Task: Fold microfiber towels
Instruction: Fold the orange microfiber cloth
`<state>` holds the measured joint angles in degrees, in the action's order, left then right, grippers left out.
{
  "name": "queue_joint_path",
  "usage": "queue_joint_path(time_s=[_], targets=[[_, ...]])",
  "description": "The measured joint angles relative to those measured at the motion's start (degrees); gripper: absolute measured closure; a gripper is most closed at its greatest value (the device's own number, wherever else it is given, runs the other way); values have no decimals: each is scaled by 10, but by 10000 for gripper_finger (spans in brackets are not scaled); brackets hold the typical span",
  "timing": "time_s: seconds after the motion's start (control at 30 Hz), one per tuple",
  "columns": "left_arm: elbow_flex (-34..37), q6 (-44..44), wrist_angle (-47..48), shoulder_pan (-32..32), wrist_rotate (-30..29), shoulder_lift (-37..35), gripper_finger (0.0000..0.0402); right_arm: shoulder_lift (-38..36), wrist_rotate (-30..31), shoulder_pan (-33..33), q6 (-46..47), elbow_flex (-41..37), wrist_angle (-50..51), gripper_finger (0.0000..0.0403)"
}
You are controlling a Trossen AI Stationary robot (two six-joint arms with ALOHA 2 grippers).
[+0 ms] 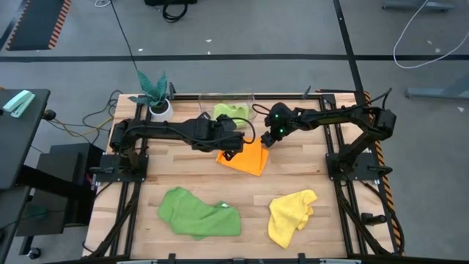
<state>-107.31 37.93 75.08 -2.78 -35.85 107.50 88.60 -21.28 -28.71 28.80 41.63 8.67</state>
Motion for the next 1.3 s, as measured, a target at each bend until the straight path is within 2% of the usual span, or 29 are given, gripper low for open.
queue_joint_path(time_s=[0.27, 0.53, 1.07, 1.3], targets=[[0, -40, -25, 0, 0, 0, 272, 0, 45, -3, 26, 0, 12, 278], [0, -89, -51, 1, 0, 0, 280, 5, 33, -1, 66, 0, 7, 269], [0, -101, -58, 7, 1, 1, 289, 7, 47, 20, 92, 0, 2, 264], [0, -107, -65, 7, 1, 1, 287, 57, 25, 29, 98, 0, -18, 263]])
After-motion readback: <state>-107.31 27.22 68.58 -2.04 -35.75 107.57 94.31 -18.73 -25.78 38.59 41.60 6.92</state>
